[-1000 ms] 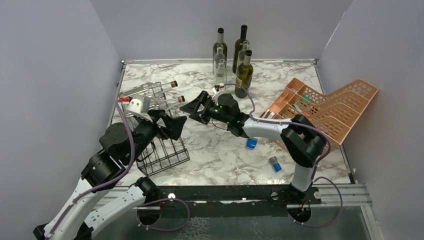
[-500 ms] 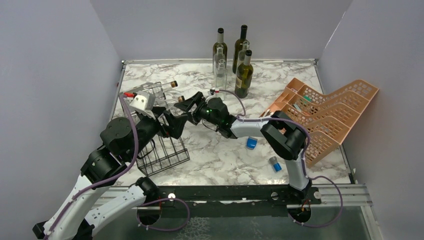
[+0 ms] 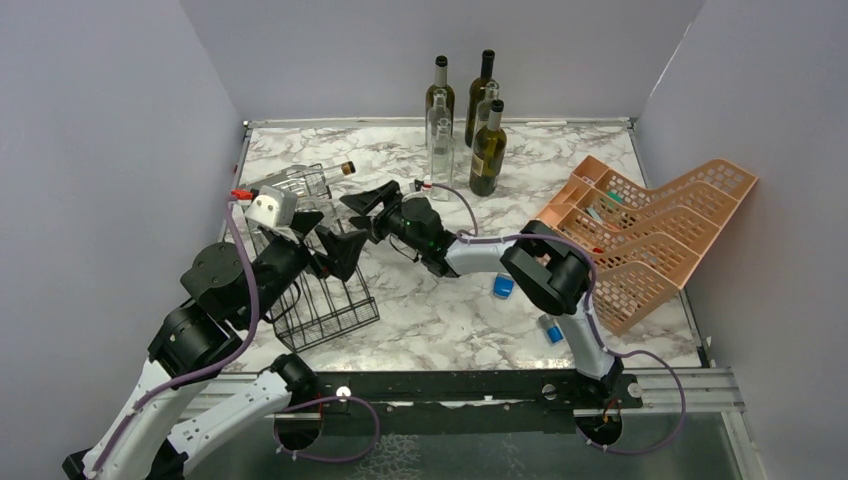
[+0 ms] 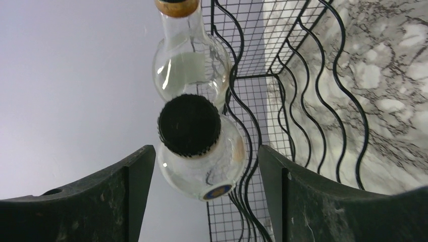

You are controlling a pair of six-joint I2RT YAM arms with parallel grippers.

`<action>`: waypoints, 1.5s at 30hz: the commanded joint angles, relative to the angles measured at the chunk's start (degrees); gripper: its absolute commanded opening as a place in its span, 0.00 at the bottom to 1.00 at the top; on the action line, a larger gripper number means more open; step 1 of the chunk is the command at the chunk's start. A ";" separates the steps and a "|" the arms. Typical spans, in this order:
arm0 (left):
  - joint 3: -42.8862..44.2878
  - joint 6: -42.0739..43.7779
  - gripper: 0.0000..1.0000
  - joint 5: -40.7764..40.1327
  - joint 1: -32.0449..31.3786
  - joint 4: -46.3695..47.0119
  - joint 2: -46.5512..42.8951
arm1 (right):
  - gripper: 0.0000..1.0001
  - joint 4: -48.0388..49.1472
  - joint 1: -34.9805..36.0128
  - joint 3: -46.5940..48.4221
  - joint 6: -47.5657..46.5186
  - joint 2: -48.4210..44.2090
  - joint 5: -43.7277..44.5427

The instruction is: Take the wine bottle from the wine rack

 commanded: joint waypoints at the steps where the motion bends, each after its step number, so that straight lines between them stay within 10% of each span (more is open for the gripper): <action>1: 1.08 0.49 0.99 0.20 0.14 0.01 -1.57 | 0.76 1.12 0.78 4.33 2.54 3.00 4.11; 45: 3.01 0.36 0.99 -0.87 0.20 -2.63 -2.18 | 0.33 -6.03 2.89 16.01 8.91 3.65 7.00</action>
